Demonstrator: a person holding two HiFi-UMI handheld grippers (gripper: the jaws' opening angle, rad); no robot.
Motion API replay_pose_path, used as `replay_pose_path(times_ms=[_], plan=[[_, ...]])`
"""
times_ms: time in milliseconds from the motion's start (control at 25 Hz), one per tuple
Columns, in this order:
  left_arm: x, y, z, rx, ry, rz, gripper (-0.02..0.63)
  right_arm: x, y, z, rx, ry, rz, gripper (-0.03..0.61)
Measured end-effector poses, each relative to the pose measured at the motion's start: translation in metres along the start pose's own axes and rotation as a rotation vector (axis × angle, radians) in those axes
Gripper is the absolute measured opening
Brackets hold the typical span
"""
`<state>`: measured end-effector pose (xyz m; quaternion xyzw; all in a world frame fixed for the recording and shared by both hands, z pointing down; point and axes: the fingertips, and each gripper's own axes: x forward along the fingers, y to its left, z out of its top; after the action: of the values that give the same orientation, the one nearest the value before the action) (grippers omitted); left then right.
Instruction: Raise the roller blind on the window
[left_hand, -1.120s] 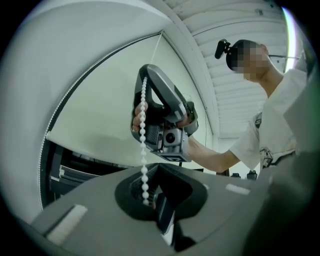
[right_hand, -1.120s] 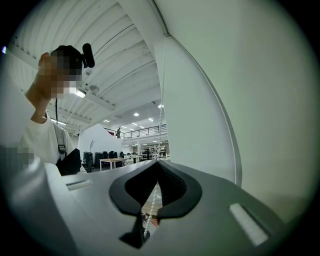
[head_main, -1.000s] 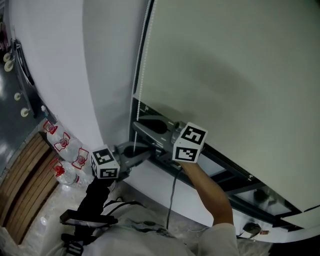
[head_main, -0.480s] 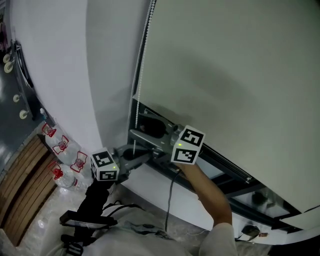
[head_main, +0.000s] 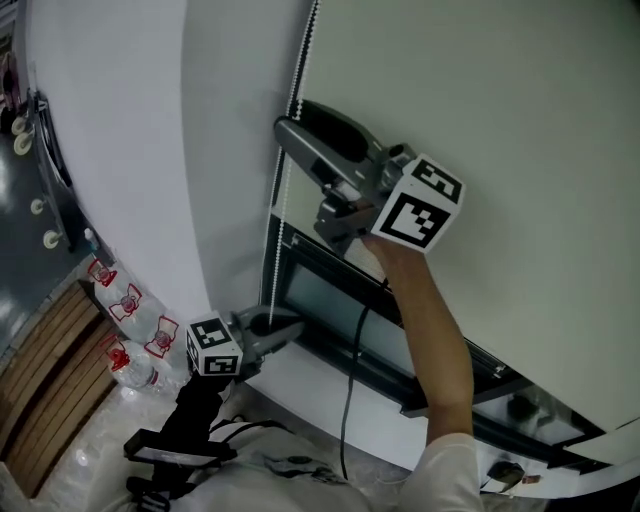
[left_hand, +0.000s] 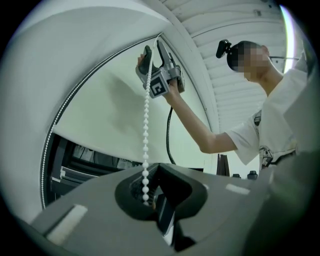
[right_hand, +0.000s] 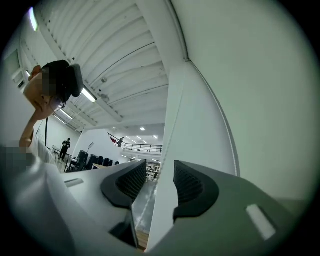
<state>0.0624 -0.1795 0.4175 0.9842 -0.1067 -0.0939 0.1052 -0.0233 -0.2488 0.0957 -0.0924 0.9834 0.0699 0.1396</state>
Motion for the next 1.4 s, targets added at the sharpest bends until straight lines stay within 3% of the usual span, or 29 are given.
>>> replay_pose_path(times_ms=[120, 240, 320, 520, 840, 1400], plan=[[0.000, 0.001, 0.000, 0.002, 0.000, 0.004, -0.002, 0.012, -0.009, 0.028, -0.026, -0.004, -0.003, 0.133], [-0.001, 0.001, -0.001, 0.003, -0.001, 0.007, -0.002, 0.015, -0.015, 0.040, -0.029, -0.003, -0.006, 0.038], [-0.002, 0.001, -0.002, 0.005, 0.001, 0.008, -0.002, 0.016, -0.014, 0.041, -0.023, 0.010, 0.006, 0.017], [-0.001, 0.000, -0.004, -0.006, 0.001, 0.006, -0.002, 0.017, -0.004, 0.039, 0.023, 0.053, 0.057, 0.011], [0.000, 0.000, -0.004, -0.016, -0.004, 0.001, -0.002, 0.013, -0.001, 0.028, 0.040, 0.092, 0.049, 0.008], [-0.005, 0.005, 0.004, -0.013, -0.015, 0.020, -0.002, -0.019, 0.008, -0.048, 0.113, 0.161, 0.017, 0.008]])
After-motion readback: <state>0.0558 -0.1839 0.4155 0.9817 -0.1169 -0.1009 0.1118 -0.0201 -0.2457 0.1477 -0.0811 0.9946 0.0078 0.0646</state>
